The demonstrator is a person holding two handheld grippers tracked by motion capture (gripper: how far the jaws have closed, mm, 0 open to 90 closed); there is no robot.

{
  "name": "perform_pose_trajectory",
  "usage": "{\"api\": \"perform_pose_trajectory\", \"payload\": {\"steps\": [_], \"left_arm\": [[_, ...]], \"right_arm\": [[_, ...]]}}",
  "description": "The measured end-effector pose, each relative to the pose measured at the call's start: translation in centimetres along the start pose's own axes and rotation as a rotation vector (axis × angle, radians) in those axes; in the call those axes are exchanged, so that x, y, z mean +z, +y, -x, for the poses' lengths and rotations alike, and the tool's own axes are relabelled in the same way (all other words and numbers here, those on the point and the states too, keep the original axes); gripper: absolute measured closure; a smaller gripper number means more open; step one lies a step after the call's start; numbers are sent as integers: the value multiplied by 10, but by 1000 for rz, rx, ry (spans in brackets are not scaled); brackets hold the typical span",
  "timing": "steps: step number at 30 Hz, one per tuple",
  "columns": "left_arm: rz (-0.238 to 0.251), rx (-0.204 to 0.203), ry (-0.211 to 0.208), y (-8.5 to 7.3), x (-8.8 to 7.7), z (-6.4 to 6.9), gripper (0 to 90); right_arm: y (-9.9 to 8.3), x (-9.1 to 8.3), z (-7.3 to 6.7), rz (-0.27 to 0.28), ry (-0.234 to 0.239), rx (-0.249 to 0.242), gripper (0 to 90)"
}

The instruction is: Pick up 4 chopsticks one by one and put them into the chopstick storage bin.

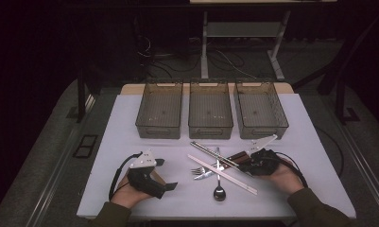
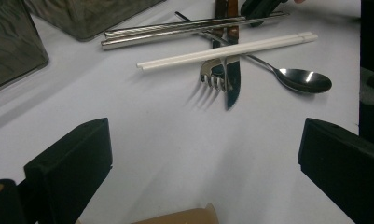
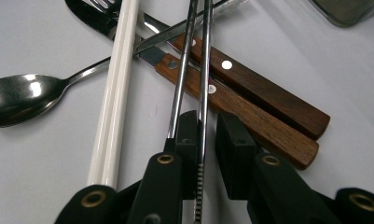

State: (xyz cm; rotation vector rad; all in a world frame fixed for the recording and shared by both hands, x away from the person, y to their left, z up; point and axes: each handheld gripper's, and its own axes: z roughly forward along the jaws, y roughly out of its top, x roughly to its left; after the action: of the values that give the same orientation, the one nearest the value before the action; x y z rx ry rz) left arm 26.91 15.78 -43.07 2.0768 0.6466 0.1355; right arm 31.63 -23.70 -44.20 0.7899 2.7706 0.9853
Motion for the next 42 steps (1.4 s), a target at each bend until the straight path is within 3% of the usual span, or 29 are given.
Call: {"api": "perform_pose_trajectory", "payload": {"steps": [11, 28, 42], "left_arm": [[-3, 1, 0, 0, 0, 0, 15], [-1, 2, -2, 0, 0, 0, 15], [0, 3, -3, 0, 0, 0, 15]], "right_arm": [[0, 0, -1, -6, -19, 1, 850], [0, -1, -1, -7, -24, 16, 863], [0, -14, 3, 57, -9, 27, 865]]}}
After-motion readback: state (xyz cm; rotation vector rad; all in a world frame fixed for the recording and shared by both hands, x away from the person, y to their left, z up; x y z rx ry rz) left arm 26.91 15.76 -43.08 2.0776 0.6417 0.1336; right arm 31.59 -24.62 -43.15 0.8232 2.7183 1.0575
